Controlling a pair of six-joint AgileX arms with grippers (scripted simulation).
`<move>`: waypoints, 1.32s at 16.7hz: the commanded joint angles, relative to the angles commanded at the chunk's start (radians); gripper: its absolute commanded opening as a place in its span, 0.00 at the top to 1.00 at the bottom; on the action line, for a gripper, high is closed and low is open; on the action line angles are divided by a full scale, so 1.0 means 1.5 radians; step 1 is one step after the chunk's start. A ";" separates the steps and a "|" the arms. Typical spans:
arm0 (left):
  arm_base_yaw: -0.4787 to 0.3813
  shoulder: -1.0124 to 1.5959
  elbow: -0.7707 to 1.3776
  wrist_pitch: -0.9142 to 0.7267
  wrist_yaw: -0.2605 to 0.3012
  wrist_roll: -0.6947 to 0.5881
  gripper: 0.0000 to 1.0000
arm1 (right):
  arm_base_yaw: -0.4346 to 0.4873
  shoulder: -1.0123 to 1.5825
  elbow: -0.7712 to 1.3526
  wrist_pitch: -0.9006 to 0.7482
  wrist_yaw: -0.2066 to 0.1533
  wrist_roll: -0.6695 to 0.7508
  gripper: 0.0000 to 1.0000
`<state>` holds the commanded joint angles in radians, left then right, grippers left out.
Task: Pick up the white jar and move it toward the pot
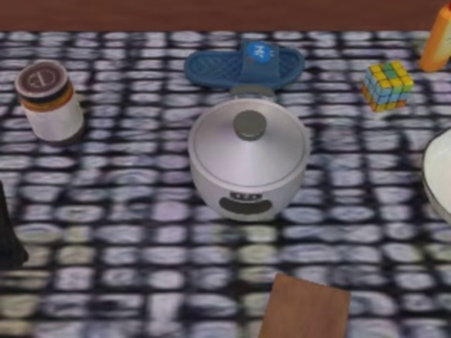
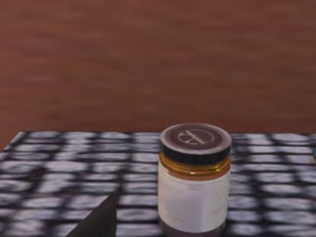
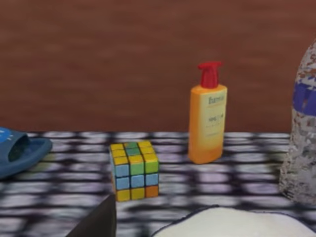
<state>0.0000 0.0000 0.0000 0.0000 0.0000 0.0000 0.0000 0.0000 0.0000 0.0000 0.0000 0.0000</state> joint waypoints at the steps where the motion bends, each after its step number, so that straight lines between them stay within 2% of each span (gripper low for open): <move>1: 0.000 0.000 0.000 0.000 0.000 0.000 0.00 | 0.000 0.000 0.000 0.000 0.000 0.000 0.00; 5: 0.001 0.029 0.029 -0.019 0.001 0.003 0.00 | 0.000 0.000 0.000 0.000 0.000 0.000 0.00; 10: -0.002 0.188 0.174 -0.119 0.010 0.022 0.00 | 0.000 0.000 0.000 0.000 0.000 0.000 0.00; 16: -0.009 0.517 0.457 -0.321 0.028 0.062 0.00 | 0.000 0.000 0.000 0.000 0.000 0.000 0.00; 22: -0.011 0.931 0.815 -0.563 0.037 0.110 0.00 | 0.000 0.000 0.000 0.000 0.000 0.000 0.00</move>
<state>-0.0160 1.3958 1.2218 -0.8450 0.0551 0.1653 0.0000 0.0000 0.0000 0.0000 0.0000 0.0000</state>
